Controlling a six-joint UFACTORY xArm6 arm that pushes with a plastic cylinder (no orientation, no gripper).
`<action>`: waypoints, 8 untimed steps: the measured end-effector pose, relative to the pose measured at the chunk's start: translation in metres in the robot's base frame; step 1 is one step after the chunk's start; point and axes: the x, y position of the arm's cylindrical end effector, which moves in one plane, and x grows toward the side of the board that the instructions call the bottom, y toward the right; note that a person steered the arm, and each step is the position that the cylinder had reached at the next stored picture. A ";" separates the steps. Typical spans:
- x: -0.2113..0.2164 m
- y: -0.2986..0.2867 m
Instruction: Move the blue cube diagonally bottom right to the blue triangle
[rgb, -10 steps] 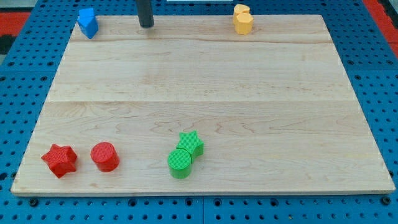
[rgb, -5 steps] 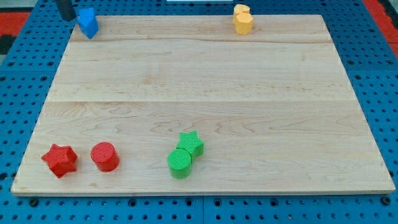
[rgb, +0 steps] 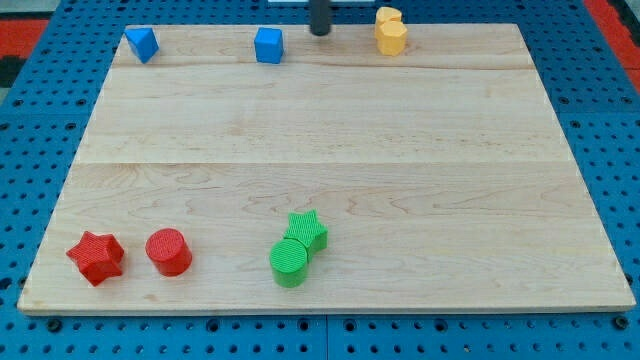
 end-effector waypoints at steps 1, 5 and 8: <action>-0.002 -0.118; 0.055 -0.094; 0.068 -0.194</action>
